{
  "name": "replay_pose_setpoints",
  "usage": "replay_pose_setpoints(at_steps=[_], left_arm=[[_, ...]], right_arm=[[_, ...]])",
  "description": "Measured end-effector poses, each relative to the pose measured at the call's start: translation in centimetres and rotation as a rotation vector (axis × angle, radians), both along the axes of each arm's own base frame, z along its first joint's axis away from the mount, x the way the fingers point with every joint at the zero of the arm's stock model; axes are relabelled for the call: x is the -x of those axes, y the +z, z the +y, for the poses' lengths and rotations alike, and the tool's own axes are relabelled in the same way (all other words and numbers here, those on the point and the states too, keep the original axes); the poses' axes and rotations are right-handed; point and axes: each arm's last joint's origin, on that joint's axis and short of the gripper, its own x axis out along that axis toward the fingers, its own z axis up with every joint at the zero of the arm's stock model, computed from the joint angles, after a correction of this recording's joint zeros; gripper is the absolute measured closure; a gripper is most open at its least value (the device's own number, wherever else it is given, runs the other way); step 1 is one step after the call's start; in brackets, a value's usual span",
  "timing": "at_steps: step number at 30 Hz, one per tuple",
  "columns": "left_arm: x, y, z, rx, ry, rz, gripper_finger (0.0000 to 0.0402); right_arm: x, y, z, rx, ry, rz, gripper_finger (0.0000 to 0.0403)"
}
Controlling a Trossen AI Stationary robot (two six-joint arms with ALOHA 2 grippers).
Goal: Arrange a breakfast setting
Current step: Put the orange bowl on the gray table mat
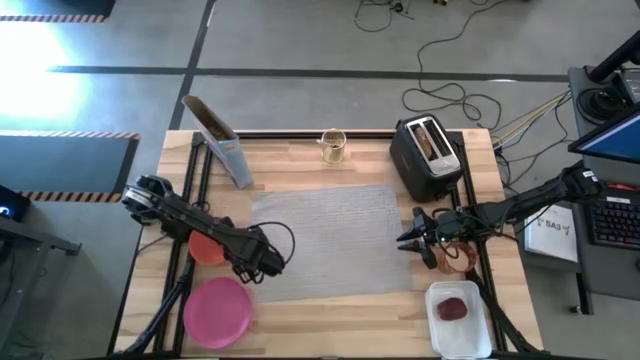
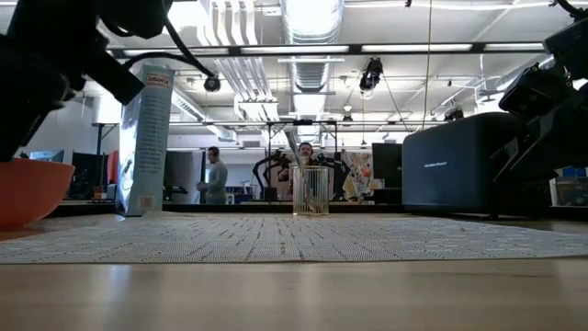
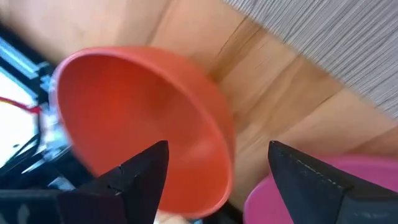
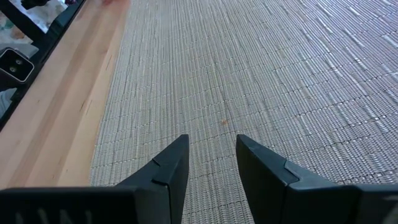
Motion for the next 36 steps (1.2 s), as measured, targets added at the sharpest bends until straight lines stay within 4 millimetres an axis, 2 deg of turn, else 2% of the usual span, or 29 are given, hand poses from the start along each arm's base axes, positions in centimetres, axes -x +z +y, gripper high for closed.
replay_pose_setpoints(at_steps=[4,12,17,20,24,34,36], left_arm=[[0.7,-0.5,0.3,0.018,0.022,-0.061,0.0142],[2.1,-1.4,1.0,-0.014,0.068,-0.063,0.0142],[2.2,-2.7,1.0,0.011,0.073,-0.108,0.0145],[2.2,-3.3,0.9,0.037,0.078,-0.133,0.0161],[2.2,-3.4,0.9,0.043,0.065,-0.134,0.0207],[1.7,-2.8,0.8,0.081,0.049,-0.147,0.0378],[1.3,-2.5,0.9,0.090,0.047,-0.159,0.0395]], right_arm=[[0.0,0.0,0.0,0.000,0.000,0.000,0.0280],[0.0,0.0,0.0,0.000,0.000,0.000,0.0280],[0.0,0.0,0.0,0.000,0.000,0.000,0.0280],[0.0,0.0,0.0,0.000,0.000,0.000,0.0280],[0.0,0.0,0.0,0.000,0.000,0.000,0.0280],[0.0,0.0,0.0,0.000,0.000,0.000,0.0280],[0.0,0.0,0.0,0.000,0.000,0.000,0.0280]])
